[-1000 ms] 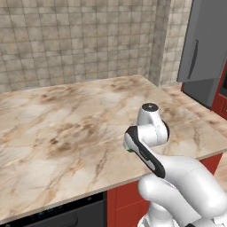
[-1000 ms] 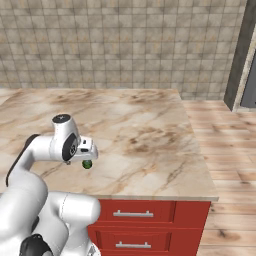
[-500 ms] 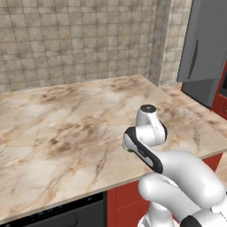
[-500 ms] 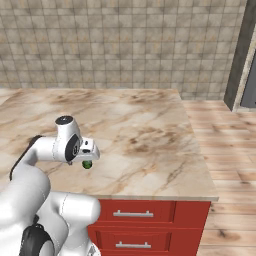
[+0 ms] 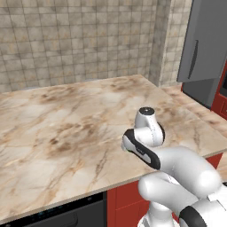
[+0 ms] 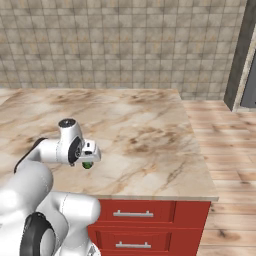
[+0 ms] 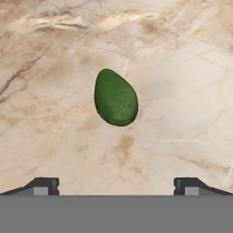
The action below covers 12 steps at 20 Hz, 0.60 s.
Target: Place the liquor and beer on the top shelf of the fridge to keep them out of children's reach, and place the avocado on lower shelves for easy access.
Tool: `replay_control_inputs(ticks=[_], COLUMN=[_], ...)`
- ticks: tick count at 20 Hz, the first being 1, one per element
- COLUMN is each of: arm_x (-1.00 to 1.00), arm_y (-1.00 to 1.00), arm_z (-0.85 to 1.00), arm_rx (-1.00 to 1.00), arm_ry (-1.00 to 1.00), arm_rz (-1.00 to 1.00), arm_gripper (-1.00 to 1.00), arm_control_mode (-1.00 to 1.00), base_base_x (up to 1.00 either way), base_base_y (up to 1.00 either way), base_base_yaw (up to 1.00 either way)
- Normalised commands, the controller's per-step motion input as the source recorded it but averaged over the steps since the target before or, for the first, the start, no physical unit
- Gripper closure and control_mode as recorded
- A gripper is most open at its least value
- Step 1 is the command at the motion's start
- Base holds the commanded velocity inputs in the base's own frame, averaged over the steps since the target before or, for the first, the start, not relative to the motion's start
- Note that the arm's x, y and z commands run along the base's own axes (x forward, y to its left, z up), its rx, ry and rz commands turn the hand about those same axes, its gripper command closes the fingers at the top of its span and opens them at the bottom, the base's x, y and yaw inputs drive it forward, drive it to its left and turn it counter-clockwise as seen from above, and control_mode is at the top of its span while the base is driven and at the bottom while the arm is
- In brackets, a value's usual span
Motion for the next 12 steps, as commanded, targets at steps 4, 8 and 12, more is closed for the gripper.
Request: replay_control_inputs(ticks=[4, 8, 12], arm_x=[0.14, 0.14, 0.14], arm_y=[0.0, 0.0, 0.0], arm_z=[-0.16, -0.16, -0.16], arm_rx=[0.0, 0.0, 0.0], arm_ry=[0.0, 0.0, 0.0], arm_rz=[0.0, 0.0, 0.0], arm_gripper=[-1.0, -1.0, -1.0], arm_control_mode=[-1.0, -1.0, -1.0], base_base_x=[0.0, 0.0, 0.0], base_base_y=[0.0, 0.0, 0.0], base_base_yaw=[0.0, 0.0, 0.0])
